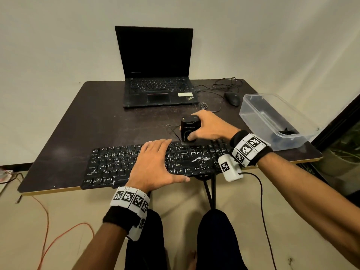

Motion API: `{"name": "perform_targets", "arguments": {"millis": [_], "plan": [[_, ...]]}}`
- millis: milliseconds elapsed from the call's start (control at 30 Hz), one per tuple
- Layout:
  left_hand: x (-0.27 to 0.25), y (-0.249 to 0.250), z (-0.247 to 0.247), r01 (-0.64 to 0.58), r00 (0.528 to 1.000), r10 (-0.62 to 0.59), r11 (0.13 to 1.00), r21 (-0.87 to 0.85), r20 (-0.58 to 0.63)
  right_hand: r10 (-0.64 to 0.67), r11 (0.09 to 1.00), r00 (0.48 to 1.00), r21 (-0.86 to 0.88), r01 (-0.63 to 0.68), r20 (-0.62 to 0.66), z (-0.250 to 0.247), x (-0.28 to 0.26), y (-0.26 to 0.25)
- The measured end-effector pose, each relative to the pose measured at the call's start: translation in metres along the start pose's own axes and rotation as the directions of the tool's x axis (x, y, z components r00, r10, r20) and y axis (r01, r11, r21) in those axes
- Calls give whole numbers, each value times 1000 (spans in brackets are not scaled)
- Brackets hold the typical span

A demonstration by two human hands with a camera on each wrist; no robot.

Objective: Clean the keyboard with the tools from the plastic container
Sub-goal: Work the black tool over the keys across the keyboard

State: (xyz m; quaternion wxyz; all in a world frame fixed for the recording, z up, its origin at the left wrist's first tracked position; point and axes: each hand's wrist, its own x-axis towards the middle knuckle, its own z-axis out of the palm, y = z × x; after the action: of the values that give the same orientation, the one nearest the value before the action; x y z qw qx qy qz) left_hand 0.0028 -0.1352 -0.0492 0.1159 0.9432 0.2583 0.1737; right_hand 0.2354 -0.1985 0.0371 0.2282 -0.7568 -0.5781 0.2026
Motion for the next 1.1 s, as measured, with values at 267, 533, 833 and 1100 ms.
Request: {"name": "perform_targets", "arguments": {"millis": [267, 533, 833, 1100], "plan": [[1, 0, 1, -12, 1000, 12, 1000, 8, 5, 65, 998, 997, 22, -64, -52, -9, -3, 11], [1, 0, 1, -11, 1000, 11, 1000, 11, 6, 67, 996, 995, 61, -63, -68, -8, -10, 17], [0, 0, 1, -4, 1000, 4, 1000, 6, 1, 119, 993, 990, 29, -117, -79, -18, -23, 34], [-1, -1, 2, 1, 1000, -1, 1000, 2, -1, 167, 985, 978, -14, -170, -124, -34, -39, 49]]}}
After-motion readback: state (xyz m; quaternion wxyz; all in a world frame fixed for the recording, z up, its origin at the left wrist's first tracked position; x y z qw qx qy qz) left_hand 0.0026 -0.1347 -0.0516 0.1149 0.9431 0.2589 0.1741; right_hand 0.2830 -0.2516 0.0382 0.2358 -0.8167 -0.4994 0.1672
